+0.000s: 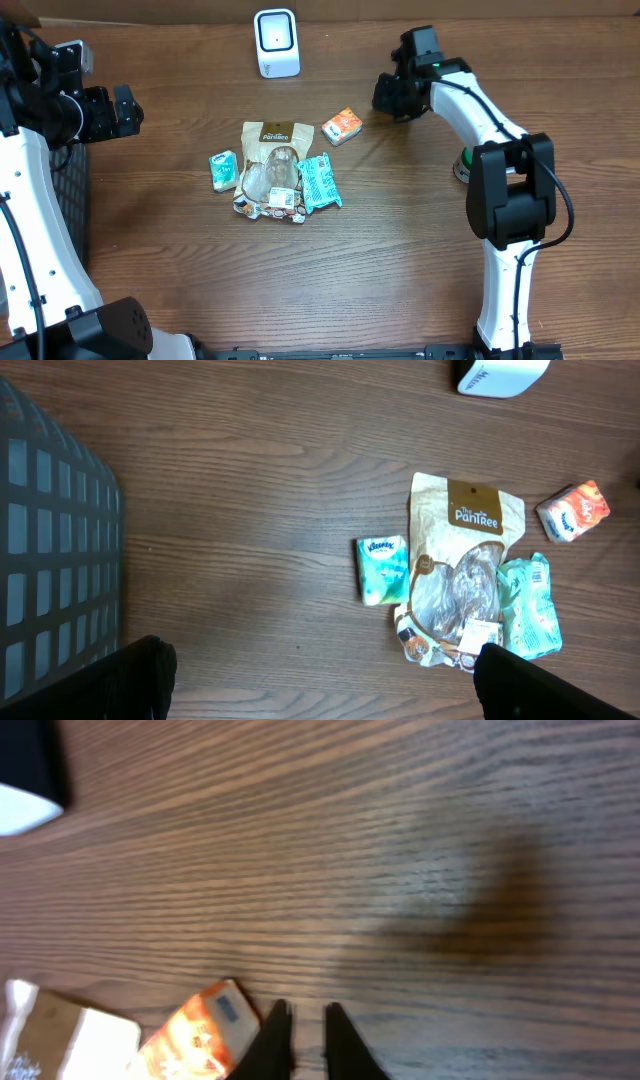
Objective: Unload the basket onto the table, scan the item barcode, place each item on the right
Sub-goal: 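Grasp the orange tissue pack with the right gripper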
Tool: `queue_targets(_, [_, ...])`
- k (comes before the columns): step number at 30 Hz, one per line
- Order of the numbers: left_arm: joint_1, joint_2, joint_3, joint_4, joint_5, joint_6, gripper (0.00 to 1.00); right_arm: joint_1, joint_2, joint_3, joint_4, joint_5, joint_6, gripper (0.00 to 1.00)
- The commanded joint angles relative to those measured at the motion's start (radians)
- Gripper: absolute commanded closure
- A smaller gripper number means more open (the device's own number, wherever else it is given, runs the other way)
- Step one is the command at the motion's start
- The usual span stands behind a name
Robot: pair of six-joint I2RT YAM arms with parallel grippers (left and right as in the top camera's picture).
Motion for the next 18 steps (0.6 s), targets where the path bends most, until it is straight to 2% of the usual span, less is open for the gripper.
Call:
queue_targets(1, [-0.007,0.003,0.008,0.001,0.005,0.018,0.01,0.009,-0.009,0.024,-0.041,-0.172,0.005,0.80])
queue_targets(3, [-0.007,0.003,0.008,0.001,0.005,0.018,0.00,0.022,-0.013,0.049,-0.129,-0.198,0.015,0.68])
queue_targets(5, [-0.007,0.003,0.008,0.001,0.005,0.018,0.01,0.037,-0.013,0.060,-0.204,-0.193,0.060,0.63])
queue_targets(8, [-0.007,0.003,0.008,0.001,0.005,0.018,0.01,0.068,-0.009,0.052,-0.266,-0.189,0.154,0.62])
queue_targets(13, [-0.007,0.003,0.008,0.001,0.005,0.018,0.00,0.126,-0.008,0.018,-0.201,-0.071,0.296,0.62])
queue_targets(18, [-0.007,0.003,0.008,0.001,0.005,0.018,0.00,0.161,-0.008,0.014,-0.143,0.000,0.346,0.62])
